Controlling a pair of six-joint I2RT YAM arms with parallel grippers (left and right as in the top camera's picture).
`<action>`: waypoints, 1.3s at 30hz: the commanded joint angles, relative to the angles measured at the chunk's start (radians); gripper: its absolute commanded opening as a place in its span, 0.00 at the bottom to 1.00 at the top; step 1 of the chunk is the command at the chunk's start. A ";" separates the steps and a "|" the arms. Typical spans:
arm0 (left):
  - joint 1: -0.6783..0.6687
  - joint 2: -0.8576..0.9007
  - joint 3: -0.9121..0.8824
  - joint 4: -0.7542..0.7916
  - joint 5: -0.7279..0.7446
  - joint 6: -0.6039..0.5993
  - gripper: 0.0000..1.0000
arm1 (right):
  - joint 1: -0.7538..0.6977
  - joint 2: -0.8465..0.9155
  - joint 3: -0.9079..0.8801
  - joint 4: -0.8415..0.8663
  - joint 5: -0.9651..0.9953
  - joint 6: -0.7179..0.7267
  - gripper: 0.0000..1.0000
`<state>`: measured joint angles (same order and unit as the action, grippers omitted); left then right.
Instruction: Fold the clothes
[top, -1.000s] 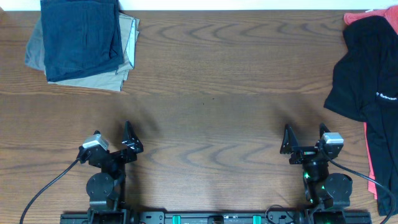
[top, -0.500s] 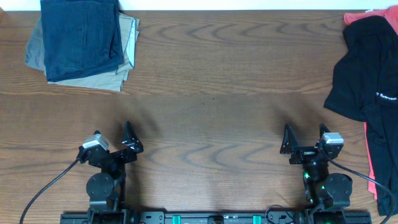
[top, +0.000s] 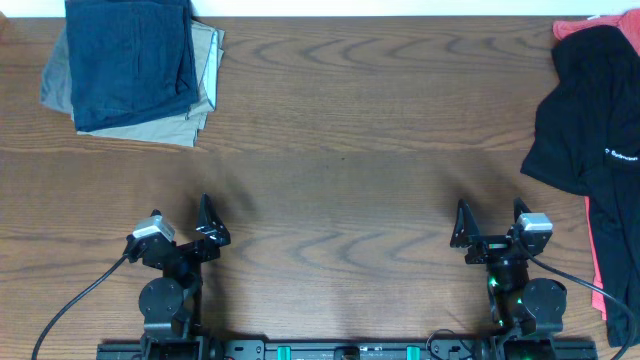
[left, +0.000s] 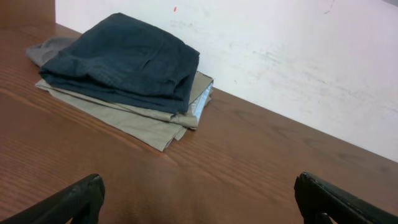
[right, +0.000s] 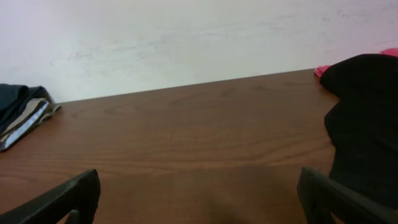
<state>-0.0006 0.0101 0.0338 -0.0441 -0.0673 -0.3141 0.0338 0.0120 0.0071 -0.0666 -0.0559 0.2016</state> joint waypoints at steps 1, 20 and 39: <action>0.005 -0.006 -0.030 -0.018 -0.020 0.010 0.98 | -0.008 -0.005 -0.002 -0.004 -0.001 0.007 0.99; 0.005 -0.006 -0.030 -0.018 -0.020 0.010 0.98 | -0.008 -0.005 -0.002 -0.004 0.000 0.007 0.99; 0.005 -0.006 -0.030 -0.018 -0.020 0.010 0.98 | -0.006 -0.005 -0.002 0.027 -0.798 0.856 0.99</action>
<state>-0.0006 0.0101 0.0338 -0.0441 -0.0673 -0.3141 0.0338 0.0120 0.0071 -0.0456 -0.7109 0.9001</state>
